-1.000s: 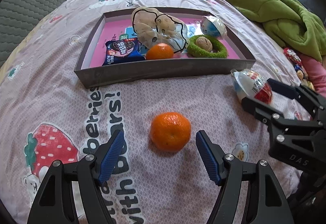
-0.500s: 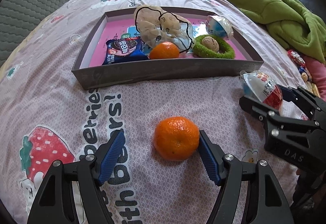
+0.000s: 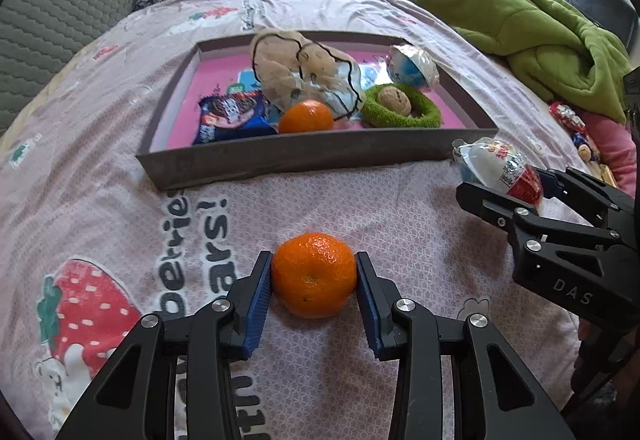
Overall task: Organize objects
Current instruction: 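Close left gripper on the tangerine while right gripper closes on the red-wrapped egg, then lift and carry the tangerine and red-wrapped egg with both grippers toward the box, then lower the tangerine and red-wrapped egg with both grippers into the pink box, then open left gripper on the tangerine while right gripper releases the red-wrapped egg, then withdraw both open grippers back from the pink box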
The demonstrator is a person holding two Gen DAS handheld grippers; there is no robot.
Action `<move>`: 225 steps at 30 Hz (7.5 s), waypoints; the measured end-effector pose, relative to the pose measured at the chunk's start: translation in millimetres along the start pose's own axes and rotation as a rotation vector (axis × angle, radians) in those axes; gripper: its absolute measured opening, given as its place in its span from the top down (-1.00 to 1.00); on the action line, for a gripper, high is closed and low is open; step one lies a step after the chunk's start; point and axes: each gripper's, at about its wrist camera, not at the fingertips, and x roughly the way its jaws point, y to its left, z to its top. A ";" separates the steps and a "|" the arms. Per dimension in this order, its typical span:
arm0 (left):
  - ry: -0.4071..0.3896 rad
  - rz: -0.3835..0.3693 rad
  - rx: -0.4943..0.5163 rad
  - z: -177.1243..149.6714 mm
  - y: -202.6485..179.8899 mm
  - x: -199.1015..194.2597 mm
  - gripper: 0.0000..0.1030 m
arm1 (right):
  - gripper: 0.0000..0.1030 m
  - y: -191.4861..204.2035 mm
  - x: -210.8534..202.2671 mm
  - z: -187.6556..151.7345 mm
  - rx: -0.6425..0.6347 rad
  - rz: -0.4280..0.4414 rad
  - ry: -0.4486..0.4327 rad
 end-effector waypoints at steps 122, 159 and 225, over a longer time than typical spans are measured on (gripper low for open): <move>-0.013 0.173 -0.047 150.6 72.5 111.2 0.18 | -0.09 15.0 90.7 100.0 -0.127 -0.029 -0.062; -0.127 0.162 -0.065 141.3 64.1 26.7 -0.31 | -0.21 7.9 38.6 109.6 -0.058 -0.032 -0.092; -0.280 0.119 -0.041 31.2 29.5 -113.8 -0.45 | -0.40 22.3 -108.8 28.3 0.081 -0.017 -0.267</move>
